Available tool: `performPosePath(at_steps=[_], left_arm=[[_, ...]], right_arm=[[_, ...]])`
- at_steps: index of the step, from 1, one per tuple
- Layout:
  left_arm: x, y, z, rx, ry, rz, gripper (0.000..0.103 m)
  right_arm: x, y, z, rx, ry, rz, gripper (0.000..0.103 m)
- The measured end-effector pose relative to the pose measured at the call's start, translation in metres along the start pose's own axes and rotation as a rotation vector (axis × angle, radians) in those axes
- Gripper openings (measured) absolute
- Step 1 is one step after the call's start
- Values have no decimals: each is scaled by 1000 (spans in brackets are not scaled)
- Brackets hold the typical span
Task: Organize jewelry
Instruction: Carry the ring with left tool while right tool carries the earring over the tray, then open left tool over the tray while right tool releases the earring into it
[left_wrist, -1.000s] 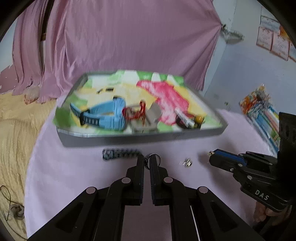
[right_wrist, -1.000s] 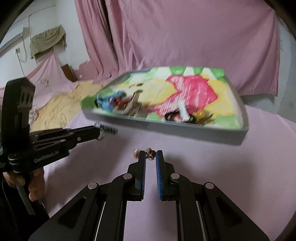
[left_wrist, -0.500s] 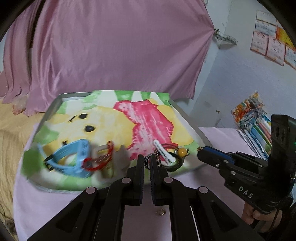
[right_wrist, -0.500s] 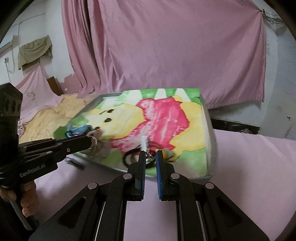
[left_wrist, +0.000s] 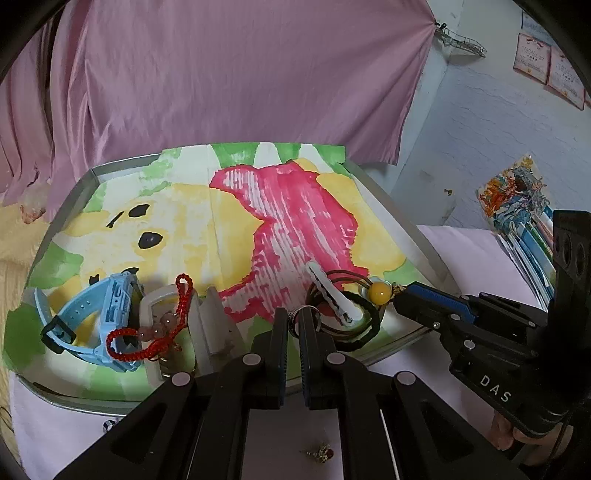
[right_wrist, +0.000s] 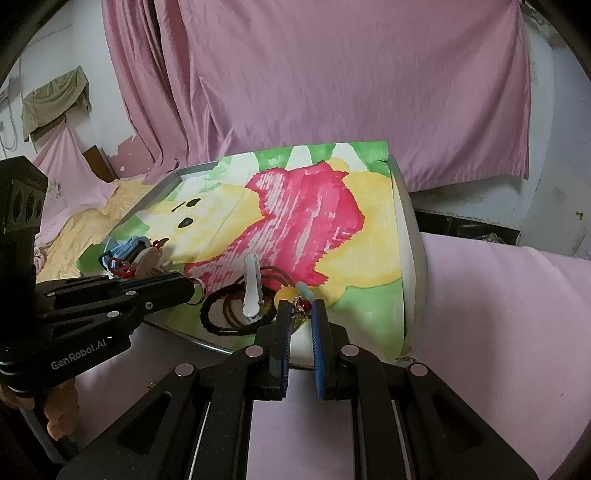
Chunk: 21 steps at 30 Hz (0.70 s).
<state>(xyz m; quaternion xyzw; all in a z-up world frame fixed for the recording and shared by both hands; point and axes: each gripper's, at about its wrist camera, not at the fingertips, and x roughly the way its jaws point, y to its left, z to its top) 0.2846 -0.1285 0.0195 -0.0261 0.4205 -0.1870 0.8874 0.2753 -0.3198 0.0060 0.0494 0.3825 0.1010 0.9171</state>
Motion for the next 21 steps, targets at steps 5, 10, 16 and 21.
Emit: performPosePath(at_steps=[5, 10, 16, 21], left_arm=[[-1, 1, 0, -4, -10, -12, 6], [-7, 2, 0, -3, -34, -7, 6], [-22, 1, -3, -7, -85, 1, 14], [-40, 5, -9, -41, -148, 3, 39]], right_arm=[[-2, -2, -1, 12, -7, 9, 28], [-14, -6, -4, 29, -46, -20, 40], [-37, -16, -9, 62, -133, -46, 52], [-54, -15, -14, 60, -201, -67, 67]])
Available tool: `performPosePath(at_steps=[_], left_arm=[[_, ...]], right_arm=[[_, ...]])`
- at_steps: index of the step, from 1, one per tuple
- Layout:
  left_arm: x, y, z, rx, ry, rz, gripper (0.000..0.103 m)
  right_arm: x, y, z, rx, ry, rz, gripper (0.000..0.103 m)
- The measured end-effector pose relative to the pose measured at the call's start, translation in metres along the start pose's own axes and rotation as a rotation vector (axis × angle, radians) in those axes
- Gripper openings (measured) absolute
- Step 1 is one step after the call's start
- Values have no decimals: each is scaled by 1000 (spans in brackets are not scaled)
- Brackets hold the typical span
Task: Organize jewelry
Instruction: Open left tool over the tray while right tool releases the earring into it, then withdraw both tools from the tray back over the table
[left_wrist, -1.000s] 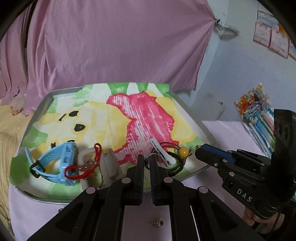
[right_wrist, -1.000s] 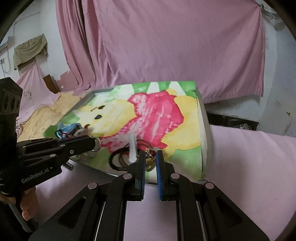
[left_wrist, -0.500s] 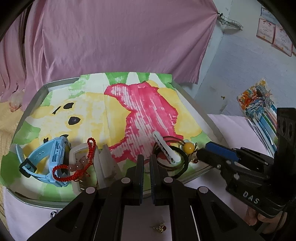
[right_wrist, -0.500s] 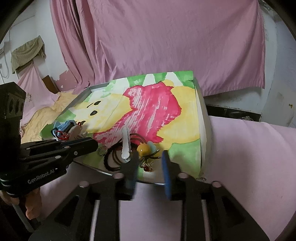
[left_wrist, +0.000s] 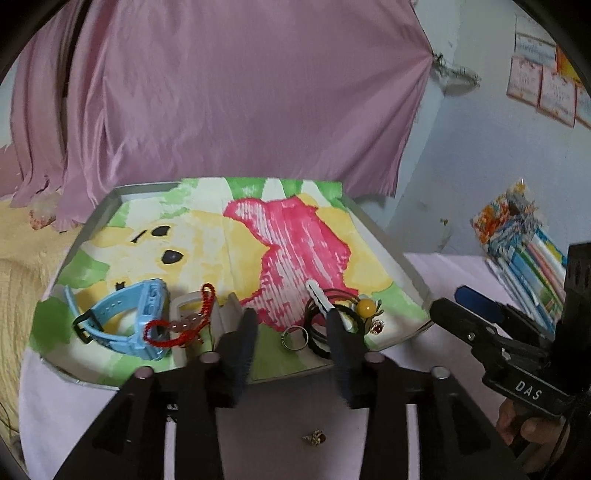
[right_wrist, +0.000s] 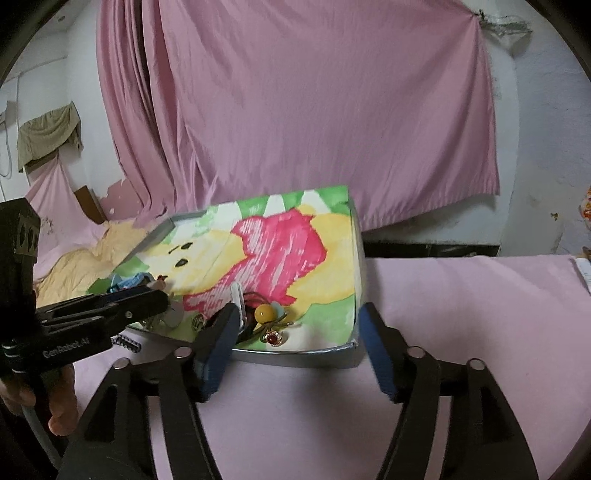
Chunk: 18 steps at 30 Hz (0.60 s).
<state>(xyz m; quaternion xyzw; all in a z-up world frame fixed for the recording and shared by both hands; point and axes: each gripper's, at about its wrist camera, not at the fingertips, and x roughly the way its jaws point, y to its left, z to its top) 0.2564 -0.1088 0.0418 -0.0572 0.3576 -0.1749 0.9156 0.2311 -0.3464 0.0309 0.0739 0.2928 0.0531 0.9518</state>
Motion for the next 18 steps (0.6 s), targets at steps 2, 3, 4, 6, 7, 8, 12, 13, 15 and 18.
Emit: performPosePath(at_steps=[2, 3, 4, 6, 7, 8, 12, 13, 15, 18], left_arm=[[-6, 3, -1, -11, -19, 12, 43], [-11, 4, -1, -14, -31, 20, 49], [-16, 5, -2, -19, -46, 27, 59], [-28, 10, -5, -36, -93, 37, 75], [-34, 12, -7, -44, -114, 42, 80], [-40, 14, -9, -51, -136, 50, 82], [-59, 20, -17, -59, -199, 80, 96], [-64, 21, -20, -59, -216, 88, 98], [-75, 23, -26, -58, -257, 104, 101], [-88, 26, -34, -58, -307, 122, 102]], right_arm=[[-8, 0, -1, 3, -33, -20, 74], [-12, -1, -2, 7, -48, -23, 75], [-16, -1, -3, 13, -65, -23, 79], [-21, 0, -4, 21, -90, -21, 87], [-25, 1, -5, 25, -107, -21, 91], [-28, 2, -7, 28, -118, -18, 92], [-41, 6, -15, 49, -165, -8, 95], [-45, 7, -17, 56, -179, -6, 98], [-52, 10, -21, 61, -208, -4, 99], [-61, 14, -26, 59, -255, -6, 100]])
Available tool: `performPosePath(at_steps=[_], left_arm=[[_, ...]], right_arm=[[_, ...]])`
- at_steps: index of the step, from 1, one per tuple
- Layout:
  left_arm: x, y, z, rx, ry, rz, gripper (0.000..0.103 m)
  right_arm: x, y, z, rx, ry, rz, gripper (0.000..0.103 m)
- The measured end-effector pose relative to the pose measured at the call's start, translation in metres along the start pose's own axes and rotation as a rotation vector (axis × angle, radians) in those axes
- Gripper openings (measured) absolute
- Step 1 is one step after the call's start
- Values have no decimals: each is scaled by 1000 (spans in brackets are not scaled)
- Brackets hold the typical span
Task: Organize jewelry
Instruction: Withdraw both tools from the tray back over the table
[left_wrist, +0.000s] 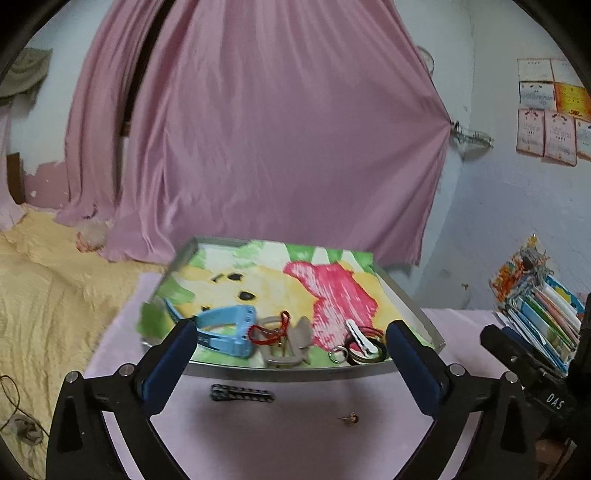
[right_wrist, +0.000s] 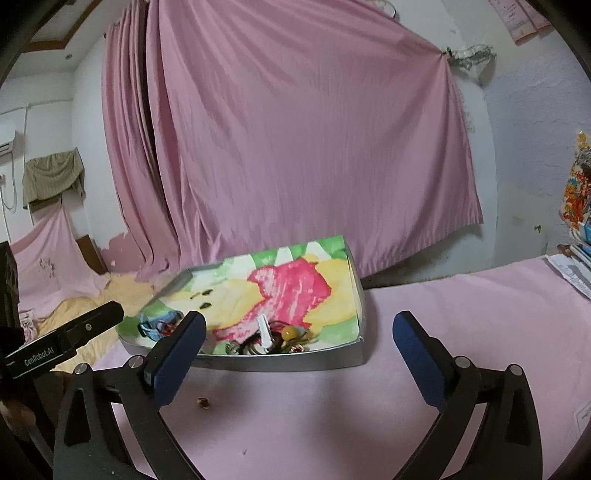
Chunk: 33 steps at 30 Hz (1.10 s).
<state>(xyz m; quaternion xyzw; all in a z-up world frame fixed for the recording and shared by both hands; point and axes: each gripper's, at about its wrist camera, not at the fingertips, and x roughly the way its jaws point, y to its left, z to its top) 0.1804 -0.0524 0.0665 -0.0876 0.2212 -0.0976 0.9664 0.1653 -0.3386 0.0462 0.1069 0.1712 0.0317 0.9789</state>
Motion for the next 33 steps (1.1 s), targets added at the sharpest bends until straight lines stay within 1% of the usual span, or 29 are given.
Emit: performPosePath(at_steps=[5, 10, 22, 26, 33], left_arm=[[-19, 7, -8, 8, -49, 28, 102], [-34, 13, -17, 29, -75, 59, 102], [-51, 32, -33, 32, -78, 117, 102], [-52, 38, -35, 20, -76, 122, 102], [-52, 42, -35, 29, -72, 126, 102]], right_arm=[[-18, 8, -6, -19, -66, -6, 100], [-30, 16, -12, -44, -94, -18, 100], [-44, 36, -23, -100, -110, -7, 100], [-44, 44, -24, -121, -113, -2, 100], [-43, 50, -25, -141, -103, -3, 101]])
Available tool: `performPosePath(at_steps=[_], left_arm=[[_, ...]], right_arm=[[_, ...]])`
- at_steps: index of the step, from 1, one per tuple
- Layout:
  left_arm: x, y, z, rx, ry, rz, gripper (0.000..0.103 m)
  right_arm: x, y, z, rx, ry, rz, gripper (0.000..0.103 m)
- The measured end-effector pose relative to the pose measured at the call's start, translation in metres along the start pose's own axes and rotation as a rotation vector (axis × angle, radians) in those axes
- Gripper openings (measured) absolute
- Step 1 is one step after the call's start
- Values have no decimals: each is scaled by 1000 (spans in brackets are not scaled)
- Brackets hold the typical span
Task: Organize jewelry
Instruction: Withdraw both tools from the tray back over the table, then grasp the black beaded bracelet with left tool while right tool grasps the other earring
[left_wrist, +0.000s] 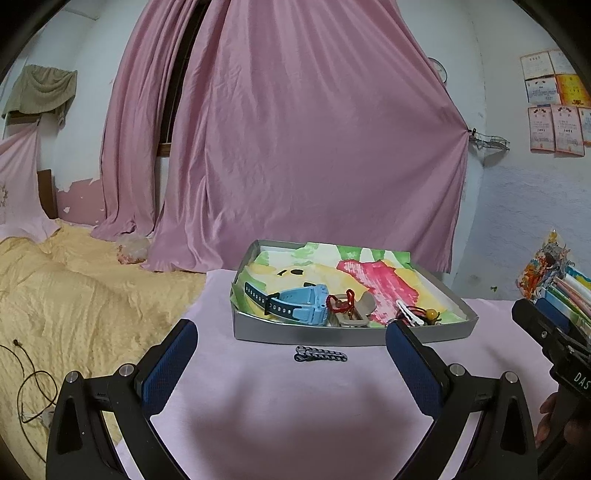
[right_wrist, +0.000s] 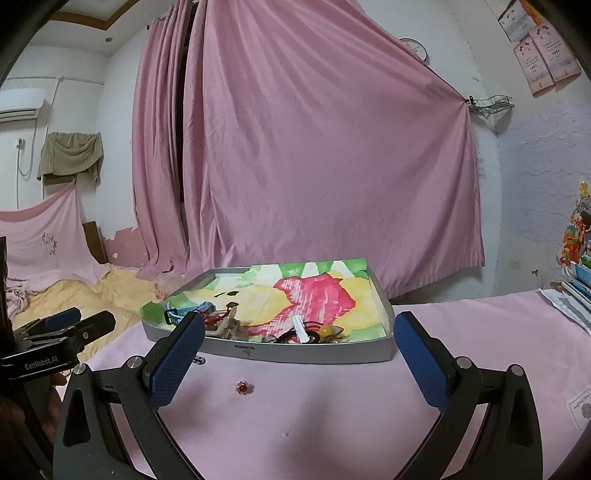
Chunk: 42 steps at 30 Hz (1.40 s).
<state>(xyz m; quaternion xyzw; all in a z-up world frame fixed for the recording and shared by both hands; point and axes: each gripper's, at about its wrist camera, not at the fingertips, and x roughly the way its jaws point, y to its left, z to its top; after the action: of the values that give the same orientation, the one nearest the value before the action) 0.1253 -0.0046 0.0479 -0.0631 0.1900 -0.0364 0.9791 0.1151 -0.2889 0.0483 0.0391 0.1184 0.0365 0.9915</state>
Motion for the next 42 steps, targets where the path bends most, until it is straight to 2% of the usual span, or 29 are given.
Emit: performPosePath(at_steps=[9, 20, 28, 30, 32, 34, 36, 42], left_arm=[[6, 4, 1, 11, 19, -3, 102], [42, 10, 1, 36, 190, -4, 102], [68, 16, -2, 17, 329, -42, 102], [74, 15, -2, 21, 356, -46, 102], [80, 16, -3, 22, 385, -59, 102], [85, 15, -4, 23, 407, -75, 102], [88, 14, -4, 25, 415, -87, 102], [99, 8, -2, 63, 438, -117, 86]], right_arm=[[11, 7, 1, -28, 52, 4, 101], [46, 15, -3, -60, 225, 53, 100], [75, 23, -15, -88, 406, 104, 100], [82, 24, -18, -92, 452, 121, 97], [87, 27, -22, -97, 491, 137, 80], [92, 29, -26, -106, 525, 153, 73], [95, 32, -28, -115, 545, 165, 72], [102, 42, -32, -143, 589, 198, 56]])
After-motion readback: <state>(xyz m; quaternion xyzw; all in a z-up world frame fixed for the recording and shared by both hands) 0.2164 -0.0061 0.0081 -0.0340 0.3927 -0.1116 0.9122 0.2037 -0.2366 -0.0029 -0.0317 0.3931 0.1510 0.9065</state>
